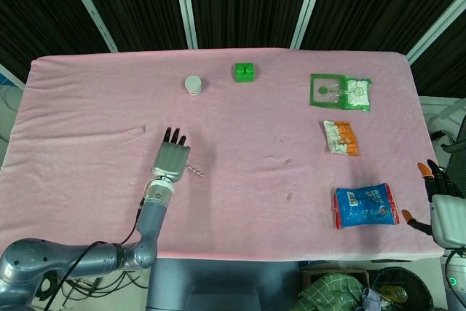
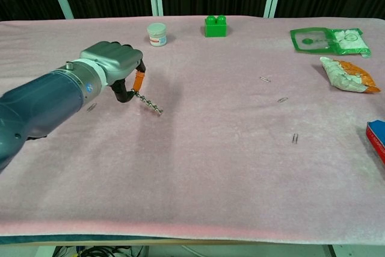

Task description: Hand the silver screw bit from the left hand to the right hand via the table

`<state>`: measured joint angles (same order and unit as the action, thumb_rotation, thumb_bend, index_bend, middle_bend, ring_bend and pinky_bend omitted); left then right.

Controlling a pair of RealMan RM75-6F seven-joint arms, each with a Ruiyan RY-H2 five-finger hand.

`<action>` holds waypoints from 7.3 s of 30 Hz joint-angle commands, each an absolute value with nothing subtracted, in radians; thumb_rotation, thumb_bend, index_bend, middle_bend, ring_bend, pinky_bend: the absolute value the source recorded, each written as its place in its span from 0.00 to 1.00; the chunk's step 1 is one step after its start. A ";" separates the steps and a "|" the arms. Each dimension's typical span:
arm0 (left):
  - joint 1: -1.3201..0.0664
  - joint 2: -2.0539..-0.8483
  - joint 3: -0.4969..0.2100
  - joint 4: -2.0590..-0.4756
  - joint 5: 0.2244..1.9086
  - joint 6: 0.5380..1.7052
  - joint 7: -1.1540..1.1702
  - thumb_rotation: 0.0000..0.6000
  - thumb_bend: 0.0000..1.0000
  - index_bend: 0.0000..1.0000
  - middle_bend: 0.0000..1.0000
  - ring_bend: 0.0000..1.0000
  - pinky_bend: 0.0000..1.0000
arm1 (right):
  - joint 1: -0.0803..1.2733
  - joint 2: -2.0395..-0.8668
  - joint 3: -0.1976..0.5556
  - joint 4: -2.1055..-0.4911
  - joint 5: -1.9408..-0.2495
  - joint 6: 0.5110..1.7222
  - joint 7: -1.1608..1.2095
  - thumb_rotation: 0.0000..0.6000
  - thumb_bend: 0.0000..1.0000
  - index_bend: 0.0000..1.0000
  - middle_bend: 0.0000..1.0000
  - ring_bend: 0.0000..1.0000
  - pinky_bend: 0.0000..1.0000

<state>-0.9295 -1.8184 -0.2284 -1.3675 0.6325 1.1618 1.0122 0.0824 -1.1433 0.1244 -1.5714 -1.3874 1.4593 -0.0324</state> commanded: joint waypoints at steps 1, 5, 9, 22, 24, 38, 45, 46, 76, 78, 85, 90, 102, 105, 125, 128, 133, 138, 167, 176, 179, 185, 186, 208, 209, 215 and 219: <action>-0.915 -1.775 -0.214 -1.406 0.646 1.180 1.024 1.00 0.44 0.58 0.20 0.00 0.00 | 0.082 -1.143 0.124 -1.573 -1.388 1.461 -0.033 1.00 0.12 0.00 0.00 0.10 0.22; -0.900 -1.727 -0.212 -1.451 0.661 1.198 1.015 1.00 0.44 0.58 0.20 0.00 0.00 | 0.082 -1.143 0.124 -1.574 -1.389 1.461 -0.034 1.00 0.12 0.00 0.00 0.10 0.22; -0.887 -1.681 -0.207 -1.498 0.677 1.209 1.005 1.00 0.44 0.58 0.20 0.00 0.00 | 0.082 -1.144 0.124 -1.574 -1.388 1.461 -0.037 1.00 0.12 0.00 0.00 0.10 0.22; -0.848 -1.539 -0.094 -1.521 0.751 1.268 1.103 1.00 0.44 0.58 0.20 0.00 0.00 | 0.079 -1.142 0.126 -1.577 -1.385 1.466 -0.038 1.00 0.12 0.00 0.00 0.10 0.22; -0.841 -1.531 -0.079 -1.499 0.769 1.265 1.101 1.00 0.44 0.58 0.20 0.00 0.00 | 0.079 -1.142 0.127 -1.577 -1.383 1.467 -0.038 1.00 0.12 0.00 0.00 0.10 0.22; -0.824 -1.565 -0.069 -1.391 0.793 1.182 1.040 1.00 0.44 0.58 0.20 0.00 0.00 | 0.077 -1.141 0.130 -1.576 -1.377 1.468 -0.040 1.00 0.12 0.00 0.00 0.10 0.22; -0.823 -1.590 -0.057 -1.364 0.795 1.168 1.069 1.00 0.44 0.58 0.20 0.00 0.00 | 0.076 -1.138 0.131 -1.576 -1.377 1.469 -0.031 1.00 0.12 0.00 0.00 0.10 0.22; -0.823 -1.594 -0.056 -1.358 0.799 1.167 1.069 1.00 0.44 0.58 0.20 0.00 0.00 | 0.075 -1.137 0.132 -1.576 -1.376 1.470 -0.030 1.00 0.12 0.00 0.00 0.10 0.22; -0.830 -1.580 -0.157 -1.270 0.764 1.133 1.026 1.00 0.44 0.58 0.20 0.00 0.00 | 0.071 -1.134 0.136 -1.580 -1.371 1.476 -0.033 1.00 0.12 0.00 0.00 0.10 0.22; -0.836 -1.568 -0.164 -1.256 0.759 1.114 1.020 1.00 0.44 0.58 0.20 0.00 0.00 | 0.073 -1.137 0.135 -1.581 -1.371 1.475 -0.040 1.00 0.12 0.00 0.00 0.10 0.22; -0.860 -1.570 -0.157 -1.156 0.763 1.059 1.032 1.00 0.44 0.57 0.20 0.00 0.00 | 0.074 -1.140 0.133 -1.586 -1.373 1.475 -0.058 1.00 0.12 0.00 0.00 0.10 0.22; -0.877 -1.611 -0.165 -1.043 0.791 1.026 0.986 1.00 0.44 0.57 0.20 0.00 0.00 | 0.074 -1.141 0.134 -1.584 -1.368 1.473 -0.058 1.00 0.12 0.00 0.00 0.10 0.22; -0.923 -1.723 -0.186 -0.835 0.820 0.934 0.932 1.00 0.44 0.57 0.20 0.00 0.00 | 0.071 -1.138 0.143 -1.574 -1.354 1.472 -0.036 1.00 0.12 0.00 0.00 0.10 0.22; -0.933 -1.748 -0.189 -0.798 0.836 0.932 0.927 1.00 0.44 0.57 0.20 0.00 0.00 | 0.071 -1.138 0.145 -1.572 -1.351 1.472 -0.031 1.00 0.12 0.00 0.00 0.10 0.22; -0.959 -1.863 -0.216 -0.574 0.873 0.845 0.900 1.00 0.44 0.57 0.20 0.00 0.00 | 0.069 -1.130 0.148 -1.569 -1.341 1.464 -0.009 1.00 0.12 0.00 0.00 0.10 0.22; -0.960 -1.876 -0.215 -0.552 0.885 0.837 0.898 1.00 0.44 0.57 0.20 0.00 0.00 | 0.070 -1.131 0.147 -1.568 -1.344 1.462 -0.007 1.00 0.12 0.00 0.00 0.10 0.22; -0.965 -1.902 -0.222 -0.520 0.905 0.834 0.884 1.00 0.44 0.57 0.20 0.00 0.00 | 0.071 -1.131 0.145 -1.569 -1.349 1.460 -0.005 1.00 0.12 0.00 0.00 0.10 0.22; -0.971 -1.925 -0.230 -0.491 0.925 0.838 0.876 1.00 0.44 0.57 0.20 0.00 0.00 | 0.070 -1.129 0.146 -1.570 -1.353 1.466 0.000 1.00 0.12 0.00 0.00 0.10 0.22; -0.911 -1.695 -0.387 -1.198 0.780 1.000 0.896 1.00 0.45 0.58 0.20 0.00 0.00 | 0.068 -1.129 0.143 -1.583 -1.367 1.478 -0.015 1.00 0.12 0.00 0.00 0.10 0.22; -0.936 -1.731 -0.381 -1.312 0.778 1.058 0.850 1.00 0.45 0.58 0.20 0.00 0.00 | 0.066 -1.126 0.144 -1.584 -1.362 1.478 -0.012 1.00 0.12 0.00 0.00 0.10 0.22; -0.957 -1.775 -0.373 -1.287 0.782 1.063 0.840 1.00 0.45 0.58 0.20 0.00 0.00 | 0.064 -1.125 0.146 -1.585 -1.361 1.481 -0.011 1.00 0.12 0.00 0.00 0.10 0.22; -1.015 -1.873 -0.380 -1.204 0.782 1.043 0.813 1.00 0.45 0.58 0.20 0.00 0.00 | 0.061 -1.121 0.148 -1.585 -1.360 1.485 -0.002 1.00 0.12 0.00 0.00 0.10 0.22; -1.024 -1.887 -0.383 -1.190 0.781 1.041 0.810 1.00 0.45 0.58 0.20 0.00 0.00 | 0.061 -1.120 0.149 -1.585 -1.359 1.486 0.000 1.00 0.12 0.00 0.00 0.10 0.22; -1.317 -2.192 -0.532 -0.825 0.774 0.948 0.734 1.00 0.45 0.59 0.20 0.00 0.00 | 0.058 -1.117 0.156 -1.573 -1.351 1.490 0.020 1.00 0.12 0.00 0.00 0.10 0.22; -1.331 -2.203 -0.539 -0.809 0.773 0.944 0.729 1.00 0.45 0.59 0.20 0.00 0.00 | 0.057 -1.117 0.157 -1.572 -1.351 1.491 0.022 1.00 0.12 0.00 0.00 0.10 0.22; -1.402 -2.268 -0.575 -0.715 0.783 0.921 0.678 1.00 0.45 0.59 0.20 0.00 0.00 | 0.056 -1.116 0.159 -1.570 -1.351 1.493 0.030 1.00 0.12 0.00 0.00 0.10 0.22; -1.428 -2.269 -0.552 -0.708 0.773 0.889 0.630 1.00 0.45 0.59 0.20 0.00 0.00 | 0.055 -1.117 0.160 -1.567 -1.349 1.493 0.032 1.00 0.12 0.00 0.00 0.10 0.22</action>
<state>-1.4155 -2.2647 -0.5616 -0.7146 0.7776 0.9015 0.6465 0.0551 -1.1165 0.1603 -1.5673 -1.3486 1.4926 0.0321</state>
